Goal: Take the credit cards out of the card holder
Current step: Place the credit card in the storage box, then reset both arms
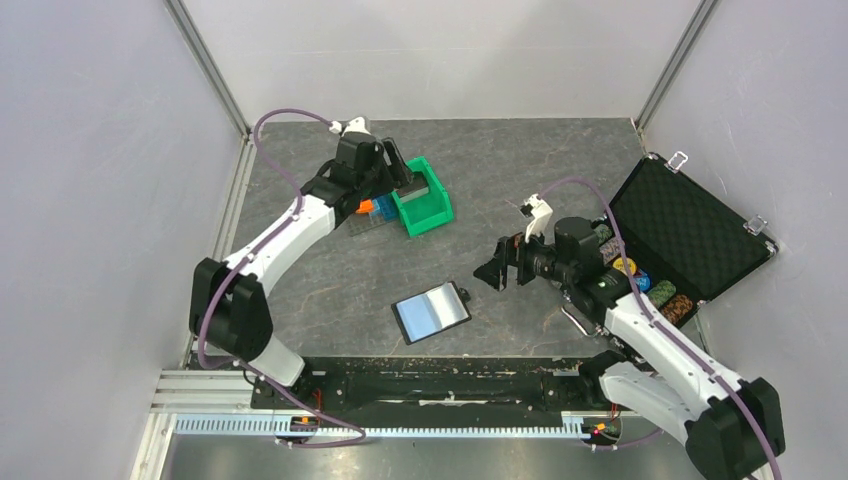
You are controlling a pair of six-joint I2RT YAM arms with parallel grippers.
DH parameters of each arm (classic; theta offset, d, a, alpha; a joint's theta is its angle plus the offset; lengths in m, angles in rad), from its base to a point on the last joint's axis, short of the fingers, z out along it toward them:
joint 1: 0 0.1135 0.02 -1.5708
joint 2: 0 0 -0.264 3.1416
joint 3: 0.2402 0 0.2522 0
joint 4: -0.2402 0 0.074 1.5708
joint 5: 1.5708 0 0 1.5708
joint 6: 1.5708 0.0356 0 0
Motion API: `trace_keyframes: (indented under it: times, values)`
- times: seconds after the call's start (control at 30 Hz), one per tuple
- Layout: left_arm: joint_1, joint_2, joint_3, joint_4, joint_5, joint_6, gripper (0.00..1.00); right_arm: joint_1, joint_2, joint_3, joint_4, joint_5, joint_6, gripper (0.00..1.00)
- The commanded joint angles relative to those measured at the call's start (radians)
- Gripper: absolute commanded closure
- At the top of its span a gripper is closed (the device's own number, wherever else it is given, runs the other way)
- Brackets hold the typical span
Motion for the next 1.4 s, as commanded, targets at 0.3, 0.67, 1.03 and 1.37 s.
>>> trace_keyframes:
  times: [0.3,0.67,1.03,1.37]
  values:
    - [-0.005,-0.330,-0.234,-0.104,0.658,0.194,0.00,-0.002,-0.189,0.103,-0.095,0.281,-0.109,0.02]
    - [-0.005,-0.680,-0.469,-0.023,0.627,0.193,0.00,-0.002,-0.286,0.026,-0.083,0.361,-0.030,0.02]
    - [-0.006,-0.777,-0.514,-0.041,0.596,0.203,0.00,-0.002,-0.343,-0.001,-0.072,0.389,0.010,0.02]
    - [-0.005,-0.782,-0.524,-0.028,0.607,0.186,0.00,-0.003,-0.344,-0.005,-0.082,0.384,0.028,0.02]
